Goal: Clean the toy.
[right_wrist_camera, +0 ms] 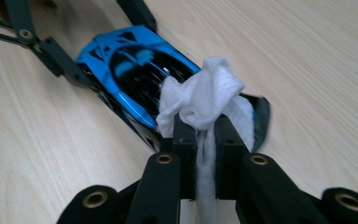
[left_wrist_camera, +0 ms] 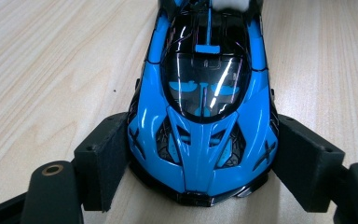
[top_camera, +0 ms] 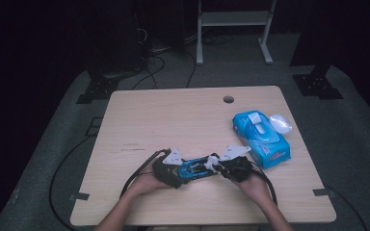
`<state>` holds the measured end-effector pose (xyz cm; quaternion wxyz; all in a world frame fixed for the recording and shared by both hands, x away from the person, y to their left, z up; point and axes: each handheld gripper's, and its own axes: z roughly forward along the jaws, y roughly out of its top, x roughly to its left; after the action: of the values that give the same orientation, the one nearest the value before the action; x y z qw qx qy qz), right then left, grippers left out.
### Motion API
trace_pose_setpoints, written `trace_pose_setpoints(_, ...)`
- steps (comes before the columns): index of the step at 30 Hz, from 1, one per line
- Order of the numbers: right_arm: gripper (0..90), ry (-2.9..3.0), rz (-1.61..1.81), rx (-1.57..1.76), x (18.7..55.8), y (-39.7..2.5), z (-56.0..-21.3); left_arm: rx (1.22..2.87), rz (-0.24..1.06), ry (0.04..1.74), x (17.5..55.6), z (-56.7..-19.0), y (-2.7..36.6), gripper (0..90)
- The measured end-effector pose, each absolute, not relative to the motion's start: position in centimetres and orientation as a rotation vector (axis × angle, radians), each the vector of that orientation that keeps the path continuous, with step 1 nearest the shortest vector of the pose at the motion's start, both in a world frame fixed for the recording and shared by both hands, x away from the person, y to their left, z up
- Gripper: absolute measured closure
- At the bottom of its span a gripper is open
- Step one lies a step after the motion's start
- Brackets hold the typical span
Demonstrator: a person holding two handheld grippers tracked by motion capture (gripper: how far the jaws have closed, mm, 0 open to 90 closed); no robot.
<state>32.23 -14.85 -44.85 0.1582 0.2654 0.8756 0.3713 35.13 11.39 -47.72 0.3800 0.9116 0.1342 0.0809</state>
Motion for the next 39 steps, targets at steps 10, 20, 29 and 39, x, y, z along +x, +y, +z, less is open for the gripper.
trace_pose_setpoints(10,81.5,2.507,1.054,0.724,32.3,-14.4,-44.9,2.33,0.223,0.339,35.0,-47.7,11.4,24.2)
trace_pose_setpoints(20,81.4,2.499,1.117,0.675,31.5,-13.0,-45.1,2.331,0.217,0.35,35.0,-47.6,11.5,24.3)
trace_pose_setpoints(29,81.6,2.503,1.094,0.734,32.1,-14.2,-45.0,2.325,0.199,0.353,35.0,-47.7,11.7,23.8)
trace_pose_setpoints(39,81.6,2.553,1.159,0.595,31.4,-10.7,-45.2,2.326,0.221,0.337,34.9,-47.6,11.8,24.8)
